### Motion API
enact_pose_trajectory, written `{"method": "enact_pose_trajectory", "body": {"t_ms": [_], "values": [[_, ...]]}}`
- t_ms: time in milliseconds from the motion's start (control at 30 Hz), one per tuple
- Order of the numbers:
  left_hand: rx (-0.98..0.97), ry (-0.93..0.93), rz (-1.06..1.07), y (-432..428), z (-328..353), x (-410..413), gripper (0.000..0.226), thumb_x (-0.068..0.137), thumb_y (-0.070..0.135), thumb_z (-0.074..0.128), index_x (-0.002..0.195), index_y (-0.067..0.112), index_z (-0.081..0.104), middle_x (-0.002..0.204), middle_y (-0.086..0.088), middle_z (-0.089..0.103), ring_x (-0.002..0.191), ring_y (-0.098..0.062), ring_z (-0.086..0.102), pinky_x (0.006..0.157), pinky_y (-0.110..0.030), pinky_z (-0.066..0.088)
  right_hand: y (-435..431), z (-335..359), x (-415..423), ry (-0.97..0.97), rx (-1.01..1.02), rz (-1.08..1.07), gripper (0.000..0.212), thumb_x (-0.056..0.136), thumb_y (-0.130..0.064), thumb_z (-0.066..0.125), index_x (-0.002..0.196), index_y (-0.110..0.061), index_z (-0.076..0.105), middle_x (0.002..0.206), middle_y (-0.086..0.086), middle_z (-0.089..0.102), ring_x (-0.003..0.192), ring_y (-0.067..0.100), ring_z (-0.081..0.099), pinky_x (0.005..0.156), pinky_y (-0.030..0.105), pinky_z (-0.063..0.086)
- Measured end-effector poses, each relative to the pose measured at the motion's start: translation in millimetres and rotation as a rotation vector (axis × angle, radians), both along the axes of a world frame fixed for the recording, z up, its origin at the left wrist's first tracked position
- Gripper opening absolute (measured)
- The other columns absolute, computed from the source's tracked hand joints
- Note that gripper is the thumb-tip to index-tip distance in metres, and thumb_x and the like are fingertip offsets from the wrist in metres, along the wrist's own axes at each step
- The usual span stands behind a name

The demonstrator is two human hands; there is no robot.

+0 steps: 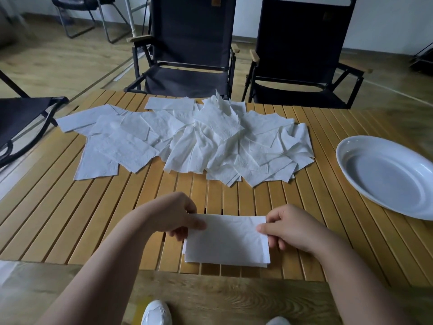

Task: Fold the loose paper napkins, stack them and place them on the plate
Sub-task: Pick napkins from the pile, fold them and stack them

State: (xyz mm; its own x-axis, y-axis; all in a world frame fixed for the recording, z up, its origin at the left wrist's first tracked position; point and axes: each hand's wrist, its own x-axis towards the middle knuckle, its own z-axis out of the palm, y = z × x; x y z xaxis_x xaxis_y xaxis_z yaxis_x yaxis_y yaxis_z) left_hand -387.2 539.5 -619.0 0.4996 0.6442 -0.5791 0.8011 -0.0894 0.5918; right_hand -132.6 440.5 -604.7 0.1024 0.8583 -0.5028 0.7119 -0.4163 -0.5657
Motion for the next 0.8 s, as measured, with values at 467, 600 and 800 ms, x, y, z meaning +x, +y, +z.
{"method": "enact_pose_trajectory", "body": {"t_ms": [467,600,800], "values": [[0.122,0.289,0.026,2,-2,9,0.047,0.084,0.056,0.069,0.086,0.009,0.072,0.078,-0.006,0.075,0.058,-0.013,0.06,0.063,-0.024,0.048,5,-14,-2,-0.139,0.014,-0.056,0.025,0.083,-0.041,0.077,0.081,-0.019,0.064,0.071,0.0,0.07,0.055,0.012,0.058,0.055,0.025,0.048],[0.292,0.237,0.095,9,2,4,0.042,0.082,0.058,0.069,0.09,0.017,0.068,0.082,-0.001,0.071,0.07,-0.012,0.063,0.065,-0.025,0.05,14,-10,-1,-0.16,0.254,-0.153,0.023,0.082,-0.044,0.076,0.086,-0.026,0.062,0.083,-0.006,0.064,0.075,0.01,0.06,0.061,0.022,0.044],[0.634,-0.035,0.305,41,3,-1,0.044,0.083,0.044,0.074,0.122,0.03,0.06,0.126,0.004,0.057,0.107,-0.015,0.055,0.086,-0.032,0.053,57,-7,-21,0.015,0.472,-0.142,0.025,0.085,-0.034,0.076,0.106,-0.028,0.063,0.099,-0.013,0.063,0.089,0.006,0.06,0.073,0.022,0.05]]}}
